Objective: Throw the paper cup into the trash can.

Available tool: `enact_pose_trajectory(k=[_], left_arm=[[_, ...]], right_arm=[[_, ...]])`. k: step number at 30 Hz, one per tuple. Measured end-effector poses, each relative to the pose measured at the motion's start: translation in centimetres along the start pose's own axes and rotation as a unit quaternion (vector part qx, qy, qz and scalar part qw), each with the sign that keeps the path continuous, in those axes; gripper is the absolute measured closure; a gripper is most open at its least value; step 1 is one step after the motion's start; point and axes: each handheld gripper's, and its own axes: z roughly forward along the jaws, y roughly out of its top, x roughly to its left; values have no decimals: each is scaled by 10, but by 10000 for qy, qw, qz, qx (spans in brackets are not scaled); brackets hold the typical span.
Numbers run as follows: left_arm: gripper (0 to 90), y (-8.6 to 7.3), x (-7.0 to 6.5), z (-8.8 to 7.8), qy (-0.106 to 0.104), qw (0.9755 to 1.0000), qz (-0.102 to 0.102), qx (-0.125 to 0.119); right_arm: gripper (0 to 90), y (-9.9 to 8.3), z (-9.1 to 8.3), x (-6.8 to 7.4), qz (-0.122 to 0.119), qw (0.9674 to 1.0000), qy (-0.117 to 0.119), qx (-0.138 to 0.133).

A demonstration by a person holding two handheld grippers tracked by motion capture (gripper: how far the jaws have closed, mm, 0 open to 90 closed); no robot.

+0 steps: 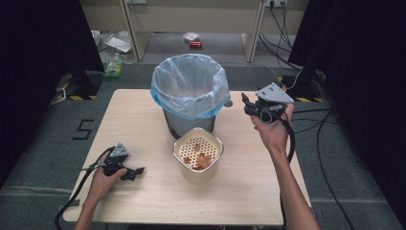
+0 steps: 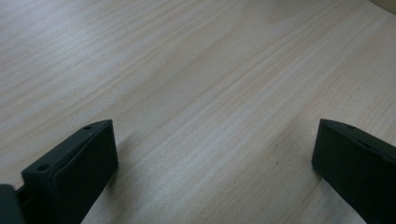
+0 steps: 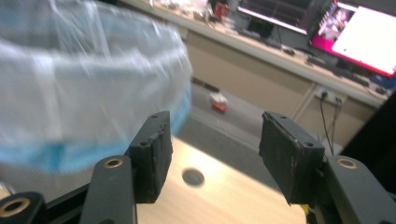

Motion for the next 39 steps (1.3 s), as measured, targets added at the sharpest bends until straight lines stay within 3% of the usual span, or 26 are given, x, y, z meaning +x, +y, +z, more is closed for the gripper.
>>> enact_pose_trajectory(k=[12, 24, 32, 39], left_arm=[[0, 0, 0, 0, 4, 10000, 10, -1], [0, 0, 0, 0, 7, 10000, 8, -5], [0, 0, 0, 0, 7, 10000, 10, -6], [0, 0, 0, 0, 5, 10000, 11, 0]], right_arm=[[423, -66, -15, -16, 183, 9981, -41, 581], [387, -113, -26, -5, 421, 9947, 215, 918], [364, -153, -29, 17, 554, 9885, 508, 1314], [335, -184, -31, 36, 616, 9792, 785, 1768]])
